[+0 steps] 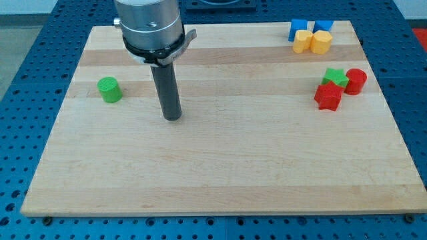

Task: Push the green circle to the center

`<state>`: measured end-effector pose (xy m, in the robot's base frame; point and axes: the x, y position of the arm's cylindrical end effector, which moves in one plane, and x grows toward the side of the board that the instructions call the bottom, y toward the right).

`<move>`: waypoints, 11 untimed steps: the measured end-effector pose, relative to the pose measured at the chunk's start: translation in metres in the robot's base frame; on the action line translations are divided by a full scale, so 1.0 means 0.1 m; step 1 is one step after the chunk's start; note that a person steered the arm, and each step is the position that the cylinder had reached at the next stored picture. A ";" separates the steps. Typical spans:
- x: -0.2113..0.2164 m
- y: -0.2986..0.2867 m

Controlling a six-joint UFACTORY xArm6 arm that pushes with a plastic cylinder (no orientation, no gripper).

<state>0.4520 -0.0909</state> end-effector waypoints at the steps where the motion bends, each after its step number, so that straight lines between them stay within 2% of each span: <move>1: 0.05 -0.34; 3: 0.12 -1.47; 4: -0.02 -2.00; 5: -0.49 -2.11; 6: -0.69 -2.00; 8: -0.51 -1.32; 11: -0.73 -0.57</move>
